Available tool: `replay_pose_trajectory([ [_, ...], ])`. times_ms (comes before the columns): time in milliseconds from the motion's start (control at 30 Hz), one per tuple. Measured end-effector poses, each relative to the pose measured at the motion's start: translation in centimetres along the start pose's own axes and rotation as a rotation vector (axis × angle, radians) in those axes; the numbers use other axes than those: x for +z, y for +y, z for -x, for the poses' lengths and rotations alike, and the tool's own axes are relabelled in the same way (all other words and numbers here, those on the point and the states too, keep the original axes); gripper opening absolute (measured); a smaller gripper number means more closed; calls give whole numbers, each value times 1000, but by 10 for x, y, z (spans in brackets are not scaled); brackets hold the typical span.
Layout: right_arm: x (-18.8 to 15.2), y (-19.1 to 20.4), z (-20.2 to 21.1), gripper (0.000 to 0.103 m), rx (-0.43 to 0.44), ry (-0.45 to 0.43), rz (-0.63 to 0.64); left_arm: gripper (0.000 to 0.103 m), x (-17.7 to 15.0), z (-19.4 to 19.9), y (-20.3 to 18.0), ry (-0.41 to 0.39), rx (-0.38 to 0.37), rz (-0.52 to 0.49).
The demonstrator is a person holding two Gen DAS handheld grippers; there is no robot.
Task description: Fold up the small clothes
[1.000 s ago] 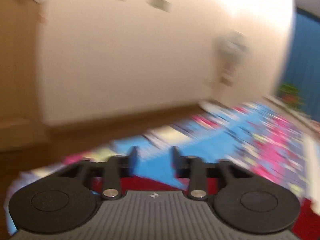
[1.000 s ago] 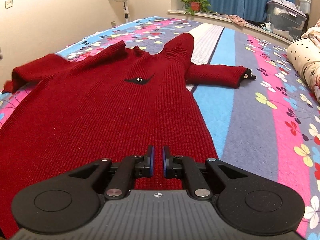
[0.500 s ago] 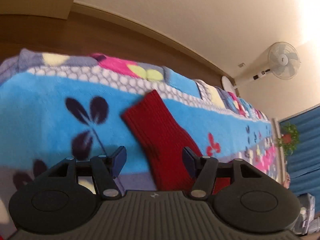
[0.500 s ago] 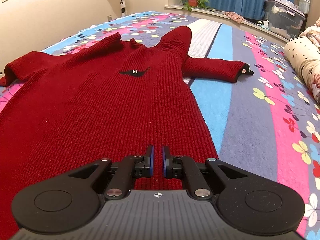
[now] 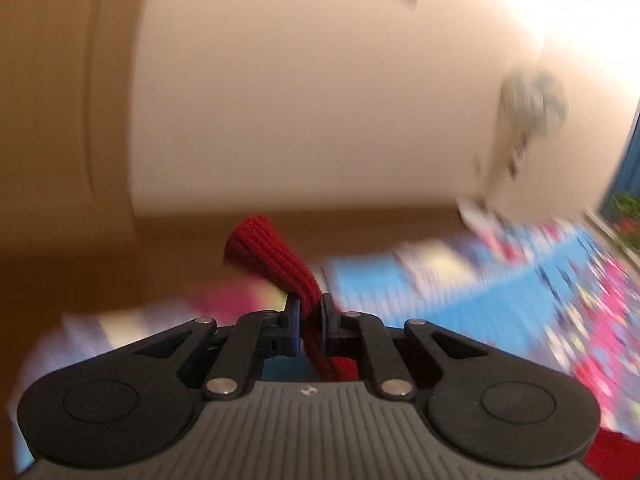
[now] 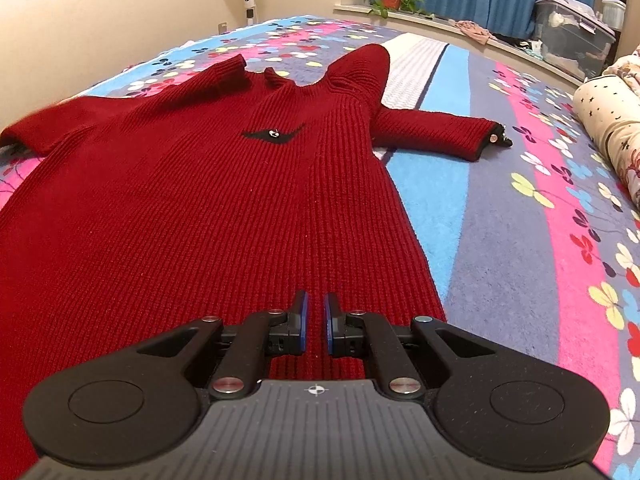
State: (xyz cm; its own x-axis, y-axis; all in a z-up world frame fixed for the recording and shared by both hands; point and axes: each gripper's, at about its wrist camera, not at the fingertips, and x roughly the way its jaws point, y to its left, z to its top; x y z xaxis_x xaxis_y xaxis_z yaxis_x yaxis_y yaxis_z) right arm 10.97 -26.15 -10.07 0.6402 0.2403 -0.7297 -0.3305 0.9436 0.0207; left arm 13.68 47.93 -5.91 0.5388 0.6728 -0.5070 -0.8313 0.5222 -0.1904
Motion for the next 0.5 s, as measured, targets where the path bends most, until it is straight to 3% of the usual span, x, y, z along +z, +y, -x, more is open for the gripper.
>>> replay_pose_trajectory([
  [67, -1, 0, -1, 8, 2, 4, 3, 30, 0, 2, -6, 27, 11, 18],
  [100, -1, 0, -1, 8, 2, 7, 5, 53, -2, 1, -11, 63, 9, 4],
  [133, -2, 0, -2, 8, 1, 10, 9, 57, -5, 4, -18, 68, 13, -9],
  [200, -2, 1, -4, 8, -1, 18, 14, 57, -13, 15, -37, 45, 6, -61],
  [300, -3, 3, -6, 13, -8, 35, 24, 57, -23, 36, -65, 42, -107, -136],
  [400, -8, 6, -14, 27, -34, 81, 56, 57, -41, 46, -96, 124, -285, -203],
  [500, -10, 7, -14, 28, -43, 83, 65, 57, -67, 54, -127, 192, -398, -320],
])
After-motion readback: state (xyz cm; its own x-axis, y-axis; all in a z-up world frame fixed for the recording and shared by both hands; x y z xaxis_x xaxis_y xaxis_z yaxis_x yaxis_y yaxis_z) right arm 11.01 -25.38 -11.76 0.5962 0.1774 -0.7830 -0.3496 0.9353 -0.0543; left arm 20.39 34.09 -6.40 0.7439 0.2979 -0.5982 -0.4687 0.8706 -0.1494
